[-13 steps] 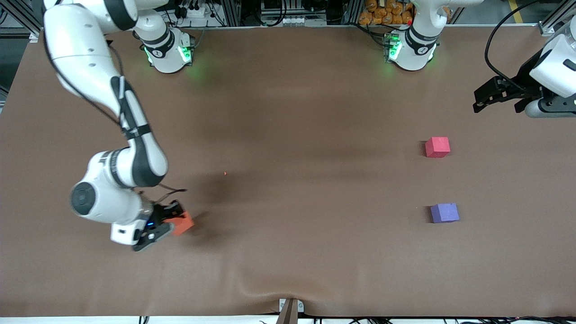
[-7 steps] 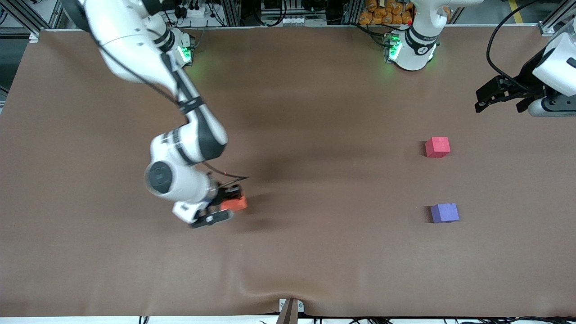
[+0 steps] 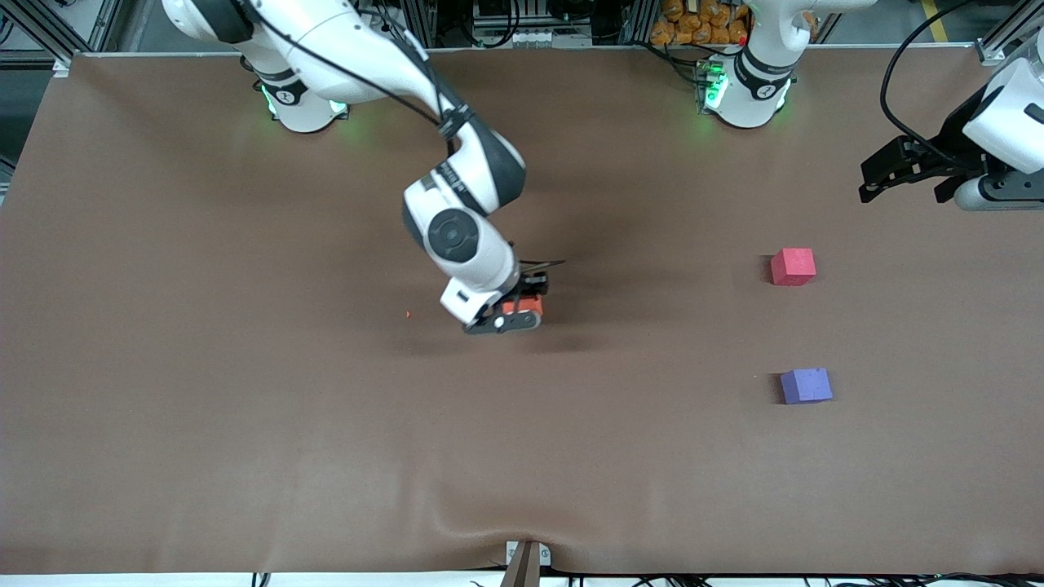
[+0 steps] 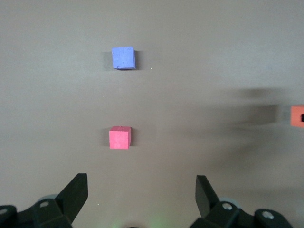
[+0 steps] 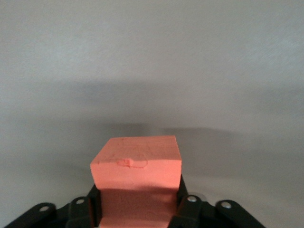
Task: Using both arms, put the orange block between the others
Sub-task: 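Carry the orange cube with the right gripper toward the table middle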
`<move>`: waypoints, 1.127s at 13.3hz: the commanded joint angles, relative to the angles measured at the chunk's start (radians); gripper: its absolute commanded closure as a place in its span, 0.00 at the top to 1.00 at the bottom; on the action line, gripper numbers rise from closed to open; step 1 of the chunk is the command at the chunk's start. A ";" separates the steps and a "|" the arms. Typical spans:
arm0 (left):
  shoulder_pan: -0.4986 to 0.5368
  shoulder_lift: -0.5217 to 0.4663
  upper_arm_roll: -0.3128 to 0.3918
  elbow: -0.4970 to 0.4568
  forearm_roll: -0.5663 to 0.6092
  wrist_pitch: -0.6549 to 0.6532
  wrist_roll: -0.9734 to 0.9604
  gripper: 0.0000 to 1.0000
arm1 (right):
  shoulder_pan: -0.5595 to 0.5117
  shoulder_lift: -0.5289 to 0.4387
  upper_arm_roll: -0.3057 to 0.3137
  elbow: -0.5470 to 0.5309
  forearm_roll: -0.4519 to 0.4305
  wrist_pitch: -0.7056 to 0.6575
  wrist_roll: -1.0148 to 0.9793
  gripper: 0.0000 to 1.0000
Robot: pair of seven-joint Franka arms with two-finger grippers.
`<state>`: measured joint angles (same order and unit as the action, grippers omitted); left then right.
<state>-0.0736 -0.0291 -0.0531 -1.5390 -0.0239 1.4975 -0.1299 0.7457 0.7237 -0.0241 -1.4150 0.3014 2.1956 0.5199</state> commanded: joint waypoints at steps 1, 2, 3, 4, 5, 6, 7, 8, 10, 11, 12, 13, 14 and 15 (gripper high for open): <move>0.005 -0.017 -0.008 0.004 0.009 -0.029 0.004 1.00 | 0.052 0.016 -0.014 -0.010 0.018 0.059 0.092 0.63; 0.003 -0.015 -0.008 0.004 0.010 -0.042 0.003 1.00 | 0.069 0.023 -0.014 -0.010 0.018 0.084 0.121 0.63; 0.005 -0.015 -0.008 0.004 0.010 -0.043 0.003 1.00 | 0.082 0.031 -0.014 -0.010 0.018 0.102 0.144 0.63; 0.003 -0.015 -0.008 0.004 0.010 -0.045 0.003 1.00 | 0.093 0.039 -0.014 -0.010 0.018 0.110 0.161 0.63; 0.003 -0.015 -0.008 0.004 0.010 -0.048 0.001 1.00 | 0.102 0.043 -0.014 -0.009 0.019 0.115 0.176 0.67; 0.002 -0.015 -0.008 0.004 0.010 -0.049 0.001 1.00 | 0.110 0.045 -0.014 -0.010 0.018 0.118 0.193 0.69; 0.002 -0.014 -0.008 0.004 0.010 -0.049 0.001 1.00 | 0.122 0.052 -0.014 -0.009 0.018 0.124 0.209 0.71; -0.002 -0.009 -0.008 0.005 0.010 -0.049 0.000 1.00 | 0.130 0.059 -0.014 -0.010 0.018 0.140 0.215 0.72; -0.009 -0.002 -0.010 0.008 0.010 -0.048 -0.013 1.00 | 0.145 0.072 -0.014 -0.010 0.018 0.179 0.215 0.79; -0.020 0.000 -0.010 0.010 0.010 -0.045 -0.029 1.00 | 0.147 0.074 -0.014 -0.010 0.018 0.179 0.215 0.84; -0.032 0.006 -0.010 0.010 0.012 -0.040 -0.040 1.00 | 0.136 0.069 -0.014 -0.010 0.018 0.177 0.204 0.91; -0.034 0.012 -0.010 0.011 0.012 -0.039 -0.045 1.00 | 0.118 0.059 -0.014 -0.009 0.019 0.168 0.201 0.98; -0.041 0.015 -0.010 0.011 0.010 -0.039 -0.051 1.00 | 0.091 0.046 -0.014 -0.009 0.018 0.164 0.197 1.00; -0.060 0.017 -0.011 0.011 0.010 -0.036 -0.057 1.00 | 0.078 0.030 -0.014 -0.009 0.012 0.150 0.192 1.00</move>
<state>-0.1091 -0.0209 -0.0607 -1.5401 -0.0240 1.4645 -0.1621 0.8630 0.7898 -0.0416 -1.4212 0.3014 2.3688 0.7218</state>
